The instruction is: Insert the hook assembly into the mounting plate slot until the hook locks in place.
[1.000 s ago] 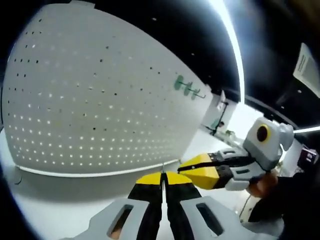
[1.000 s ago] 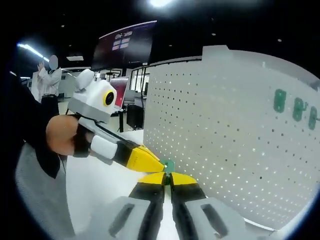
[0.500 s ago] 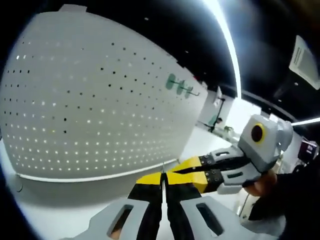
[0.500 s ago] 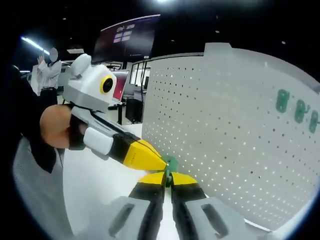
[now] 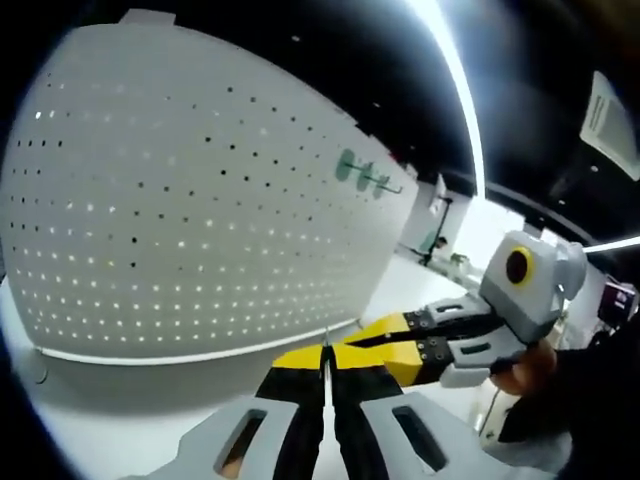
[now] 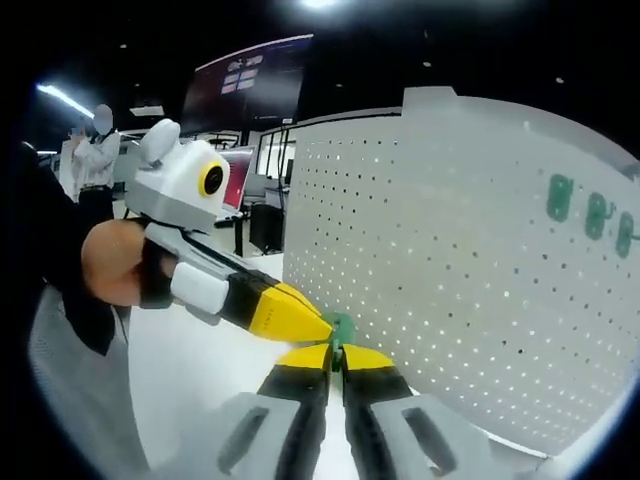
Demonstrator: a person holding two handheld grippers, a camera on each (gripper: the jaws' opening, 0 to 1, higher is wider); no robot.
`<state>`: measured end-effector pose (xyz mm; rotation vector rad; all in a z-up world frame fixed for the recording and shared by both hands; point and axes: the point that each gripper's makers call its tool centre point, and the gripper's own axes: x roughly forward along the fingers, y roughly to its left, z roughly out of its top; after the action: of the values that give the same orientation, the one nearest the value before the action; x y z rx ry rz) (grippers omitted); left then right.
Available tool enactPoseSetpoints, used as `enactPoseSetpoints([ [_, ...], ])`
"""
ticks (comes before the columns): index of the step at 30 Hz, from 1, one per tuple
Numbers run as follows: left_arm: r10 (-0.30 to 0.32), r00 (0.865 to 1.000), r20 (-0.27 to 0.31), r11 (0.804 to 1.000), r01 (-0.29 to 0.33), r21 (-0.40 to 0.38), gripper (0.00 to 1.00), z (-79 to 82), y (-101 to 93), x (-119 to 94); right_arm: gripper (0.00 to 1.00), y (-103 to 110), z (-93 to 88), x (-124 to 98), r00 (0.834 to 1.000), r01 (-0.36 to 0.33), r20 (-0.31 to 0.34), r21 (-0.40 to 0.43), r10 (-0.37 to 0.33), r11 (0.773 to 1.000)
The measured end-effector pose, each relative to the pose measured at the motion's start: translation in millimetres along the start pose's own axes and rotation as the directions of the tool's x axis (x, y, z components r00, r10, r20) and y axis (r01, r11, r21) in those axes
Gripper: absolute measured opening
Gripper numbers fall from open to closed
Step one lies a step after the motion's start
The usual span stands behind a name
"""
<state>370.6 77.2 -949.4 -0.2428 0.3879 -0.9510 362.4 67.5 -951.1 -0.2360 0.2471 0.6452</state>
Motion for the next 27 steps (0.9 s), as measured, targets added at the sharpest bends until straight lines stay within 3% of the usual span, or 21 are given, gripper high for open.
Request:
enactPoseSetpoints([
  [16, -0.01, 1.0, 0.006, 1.0, 0.01, -0.016, 0.01, 0.5, -2.9, 1.4, 0.01, -2.0, 2.5, -0.2, 0.999, 0.006, 0.031, 0.071, -0.008, 0.997],
  [24, 0.002, 1.0, 0.008, 0.998, -0.003, 0.069, 0.02, 3.5, -4.8, 2.8, 0.0, -3.4, 3.6, -0.8, 0.999, 0.009, 0.038, 0.094, -0.012, 0.996],
  [27, 0.033, 0.999, 0.01, 0.994, -0.033, 0.103, 0.08, 4.9, 0.0, 2.0, 0.0, -4.4, 4.8, -1.2, 0.999, 0.012, 0.041, 0.095, -0.016, 0.995],
])
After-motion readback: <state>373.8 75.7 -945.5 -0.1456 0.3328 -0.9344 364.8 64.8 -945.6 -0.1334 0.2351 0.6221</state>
